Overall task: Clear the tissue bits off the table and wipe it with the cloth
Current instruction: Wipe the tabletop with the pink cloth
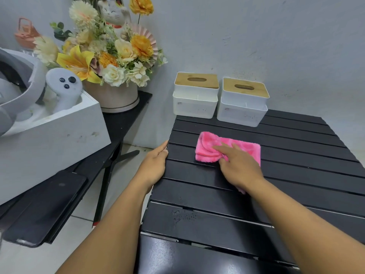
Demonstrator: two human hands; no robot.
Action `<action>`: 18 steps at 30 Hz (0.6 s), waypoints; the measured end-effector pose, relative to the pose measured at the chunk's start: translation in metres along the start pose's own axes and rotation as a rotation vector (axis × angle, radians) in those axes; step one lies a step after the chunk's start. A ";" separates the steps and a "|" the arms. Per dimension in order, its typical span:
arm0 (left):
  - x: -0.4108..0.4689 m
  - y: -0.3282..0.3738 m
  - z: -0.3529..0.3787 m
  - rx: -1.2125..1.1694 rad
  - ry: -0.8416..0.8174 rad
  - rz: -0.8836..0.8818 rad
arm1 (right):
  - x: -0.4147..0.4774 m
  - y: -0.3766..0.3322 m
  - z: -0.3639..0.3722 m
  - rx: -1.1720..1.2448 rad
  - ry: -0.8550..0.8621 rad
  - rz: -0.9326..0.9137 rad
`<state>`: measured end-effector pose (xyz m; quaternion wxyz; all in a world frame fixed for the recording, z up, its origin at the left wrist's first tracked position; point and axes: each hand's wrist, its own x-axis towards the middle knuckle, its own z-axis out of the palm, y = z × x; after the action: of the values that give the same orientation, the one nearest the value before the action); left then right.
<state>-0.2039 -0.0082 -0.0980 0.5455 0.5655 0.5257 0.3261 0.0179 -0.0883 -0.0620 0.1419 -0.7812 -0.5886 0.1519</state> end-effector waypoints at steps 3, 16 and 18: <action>-0.002 0.002 0.001 0.014 0.005 -0.002 | 0.020 -0.030 0.007 -0.029 0.013 0.003; -0.009 0.008 0.002 0.089 0.051 0.034 | -0.035 -0.003 0.000 -0.049 -0.138 -0.254; -0.013 0.009 0.002 0.091 0.037 0.034 | -0.037 0.016 -0.007 -0.048 -0.099 -0.171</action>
<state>-0.2027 -0.0198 -0.0873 0.5038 0.5924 0.5403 0.3213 0.0248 -0.1283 -0.0596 0.1062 -0.7227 -0.6630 0.1637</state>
